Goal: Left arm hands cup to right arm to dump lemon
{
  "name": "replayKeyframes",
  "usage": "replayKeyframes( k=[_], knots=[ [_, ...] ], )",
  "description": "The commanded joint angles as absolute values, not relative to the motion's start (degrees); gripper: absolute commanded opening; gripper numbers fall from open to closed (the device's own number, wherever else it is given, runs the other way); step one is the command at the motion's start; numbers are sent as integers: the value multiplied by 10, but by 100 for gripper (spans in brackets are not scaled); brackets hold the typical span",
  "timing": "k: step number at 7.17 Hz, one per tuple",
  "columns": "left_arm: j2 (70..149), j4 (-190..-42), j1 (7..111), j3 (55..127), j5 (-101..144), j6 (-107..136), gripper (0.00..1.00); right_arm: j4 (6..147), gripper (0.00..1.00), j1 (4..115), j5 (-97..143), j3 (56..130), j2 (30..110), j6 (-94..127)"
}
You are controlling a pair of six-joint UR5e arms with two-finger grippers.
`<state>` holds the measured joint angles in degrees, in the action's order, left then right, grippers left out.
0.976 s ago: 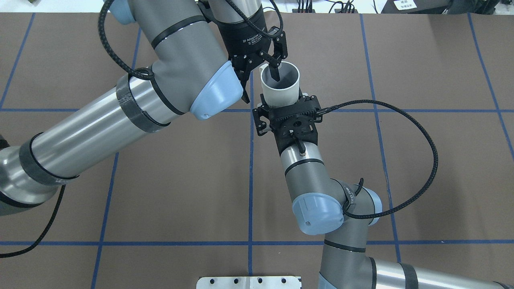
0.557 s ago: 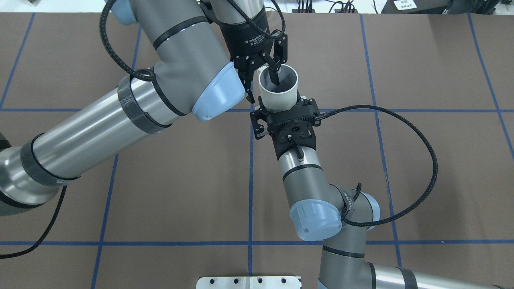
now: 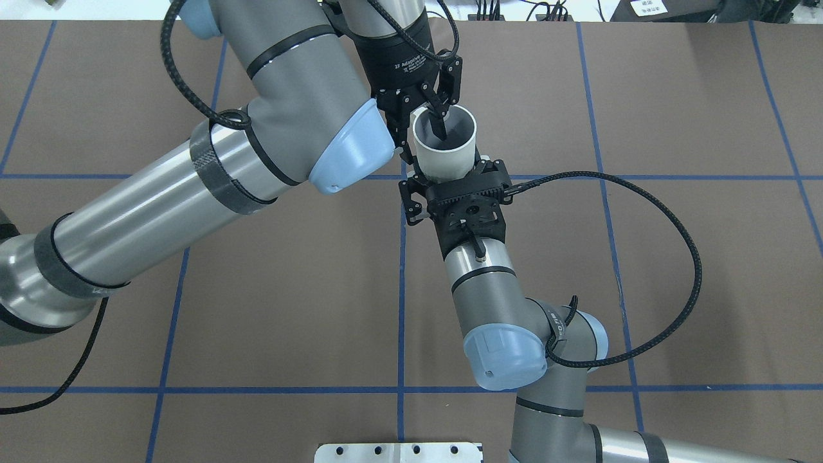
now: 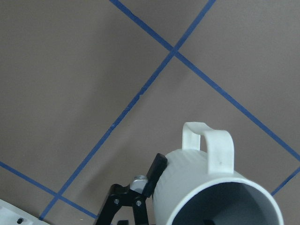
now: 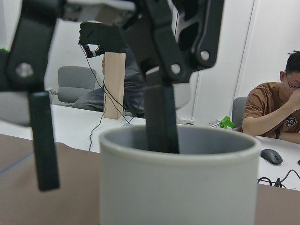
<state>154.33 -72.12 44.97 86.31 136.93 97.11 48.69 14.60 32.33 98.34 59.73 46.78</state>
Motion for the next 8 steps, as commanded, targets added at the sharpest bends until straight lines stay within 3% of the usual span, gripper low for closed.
replayKeyframes(
  k=[1,3,4,5,6,8],
  knots=[
    [1543,-721,448,863,1369,972,53,487,6,143,322,984,597,467],
    [1544,-720,447,864,1369,973,42,488,6,143,321,984,598,466],
    [1544,-717,447,864,1369,973,30,488,6,143,321,984,598,466],
    [1544,-706,447,868,1368,973,4,488,7,143,320,984,599,466],
    [1544,-699,447,874,1368,974,0,488,7,143,320,987,599,464],
    [1544,-693,447,875,1368,974,0,486,100,141,317,993,606,461]
  ],
)
